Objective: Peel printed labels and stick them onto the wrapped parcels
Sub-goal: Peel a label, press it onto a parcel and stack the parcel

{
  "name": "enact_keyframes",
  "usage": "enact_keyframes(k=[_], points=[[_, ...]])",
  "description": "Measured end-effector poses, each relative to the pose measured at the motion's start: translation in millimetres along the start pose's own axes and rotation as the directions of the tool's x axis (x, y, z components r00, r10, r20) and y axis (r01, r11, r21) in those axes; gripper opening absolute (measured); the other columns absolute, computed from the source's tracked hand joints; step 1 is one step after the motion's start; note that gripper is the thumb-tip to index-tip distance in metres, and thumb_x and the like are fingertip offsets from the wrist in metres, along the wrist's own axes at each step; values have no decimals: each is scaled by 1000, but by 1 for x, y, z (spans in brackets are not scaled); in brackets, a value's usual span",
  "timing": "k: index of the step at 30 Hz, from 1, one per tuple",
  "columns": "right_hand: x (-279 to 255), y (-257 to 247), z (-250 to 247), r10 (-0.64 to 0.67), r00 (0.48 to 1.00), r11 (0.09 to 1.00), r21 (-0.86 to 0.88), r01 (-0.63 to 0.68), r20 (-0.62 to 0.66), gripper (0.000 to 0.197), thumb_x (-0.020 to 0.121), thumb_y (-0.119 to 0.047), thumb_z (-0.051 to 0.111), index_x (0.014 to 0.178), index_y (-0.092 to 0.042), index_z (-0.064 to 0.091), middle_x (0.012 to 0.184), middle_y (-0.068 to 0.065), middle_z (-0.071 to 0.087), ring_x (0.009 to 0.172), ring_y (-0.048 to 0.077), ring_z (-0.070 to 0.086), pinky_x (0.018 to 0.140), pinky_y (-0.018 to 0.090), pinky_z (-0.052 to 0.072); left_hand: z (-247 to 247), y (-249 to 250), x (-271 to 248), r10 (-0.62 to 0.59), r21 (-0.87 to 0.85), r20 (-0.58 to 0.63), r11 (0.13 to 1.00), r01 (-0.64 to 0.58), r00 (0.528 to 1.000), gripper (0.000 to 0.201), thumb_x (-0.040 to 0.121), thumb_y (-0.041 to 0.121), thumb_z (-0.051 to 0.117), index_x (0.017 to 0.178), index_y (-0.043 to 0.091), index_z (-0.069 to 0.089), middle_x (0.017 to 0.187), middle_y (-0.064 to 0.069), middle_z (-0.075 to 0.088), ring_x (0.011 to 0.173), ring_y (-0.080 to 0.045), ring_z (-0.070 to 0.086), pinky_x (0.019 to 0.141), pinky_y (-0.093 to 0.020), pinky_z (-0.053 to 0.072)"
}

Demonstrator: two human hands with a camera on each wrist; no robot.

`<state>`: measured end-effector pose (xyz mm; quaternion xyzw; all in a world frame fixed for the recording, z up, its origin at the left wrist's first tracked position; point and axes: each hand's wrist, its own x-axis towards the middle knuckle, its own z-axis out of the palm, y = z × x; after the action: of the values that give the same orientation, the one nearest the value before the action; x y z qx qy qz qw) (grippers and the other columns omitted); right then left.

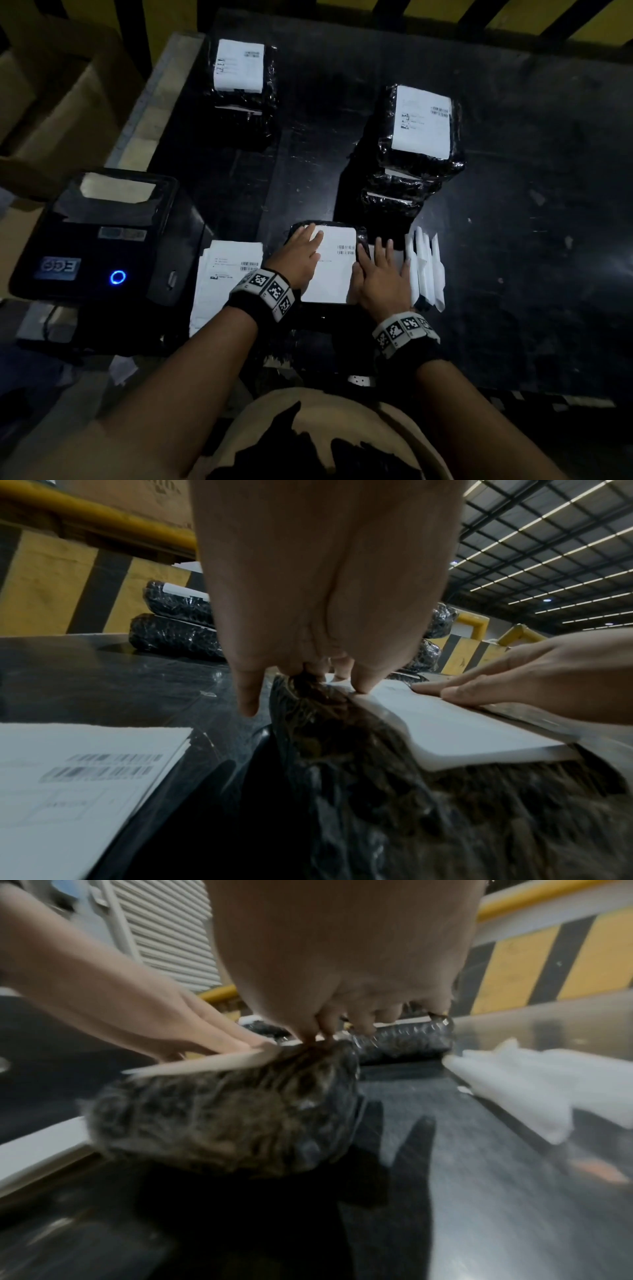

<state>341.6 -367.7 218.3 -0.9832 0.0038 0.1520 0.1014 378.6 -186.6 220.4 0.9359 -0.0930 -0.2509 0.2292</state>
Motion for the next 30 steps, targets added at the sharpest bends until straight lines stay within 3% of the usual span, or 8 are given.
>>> enact_keyframes(k=[3,5,10,13,17,23,26,30], points=[[-10,-15,5,-157,985,984,69,161,-65,46,101,-32,33,145,-22,38,161,6,16,150,23,5,118,51,6,-1,0,0,7,-17,8,1000,-7,1000,52,103,20,31,152,18,16,162,0,-4,148,-15,-7,121,-40,10],[-23,-26,15,-230,970,964,117,238,-78,48,99,-33,31,144,-20,41,159,3,25,149,20,15,118,47,8,0,-2,1,13,-21,2,1000,-13,1000,51,103,21,32,152,19,18,162,1,-3,148,-15,-7,120,-41,10],[-28,-14,21,-102,993,989,104,107,-53,48,103,-36,27,150,-28,30,161,-7,16,150,14,6,118,50,-2,0,4,-8,-47,51,-16,998,48,999,51,102,27,29,152,26,16,161,9,-6,147,-9,-8,116,-54,18],[-28,-5,20,-78,997,991,108,80,-25,49,103,-39,22,151,-32,24,162,-8,10,150,13,3,118,49,-4,4,17,-21,-102,123,-15,987,103,995,51,102,33,26,152,30,12,160,10,-13,147,-9,-11,116,-56,11],[-30,1,24,-78,995,987,133,85,-62,48,102,-45,22,150,-38,25,163,-8,7,150,12,-6,118,49,-10,22,24,-40,-78,178,-29,981,82,997,51,102,39,27,151,34,12,161,10,-11,148,-11,-8,117,-57,8],[-24,15,20,-78,996,974,209,83,-33,45,100,-53,23,145,-48,27,163,-3,3,149,16,-11,118,54,-7,32,19,-56,-136,121,-82,982,145,987,49,100,48,29,147,44,19,160,15,-7,148,-11,-10,114,-63,2],[-21,21,12,-85,996,964,251,86,-16,48,98,-55,30,145,-45,29,163,1,2,150,18,-9,119,54,-5,35,17,-64,-226,62,-74,971,231,971,54,96,58,32,146,48,15,159,17,-12,147,-12,-13,113,-65,-1],[-24,19,18,-172,985,942,295,160,15,67,90,-64,43,149,-39,24,163,0,-3,149,17,-13,118,53,-4,43,23,-70,-280,-18,-98,960,279,955,69,88,67,41,147,47,12,158,18,-15,147,-12,-13,113,-64,1]])
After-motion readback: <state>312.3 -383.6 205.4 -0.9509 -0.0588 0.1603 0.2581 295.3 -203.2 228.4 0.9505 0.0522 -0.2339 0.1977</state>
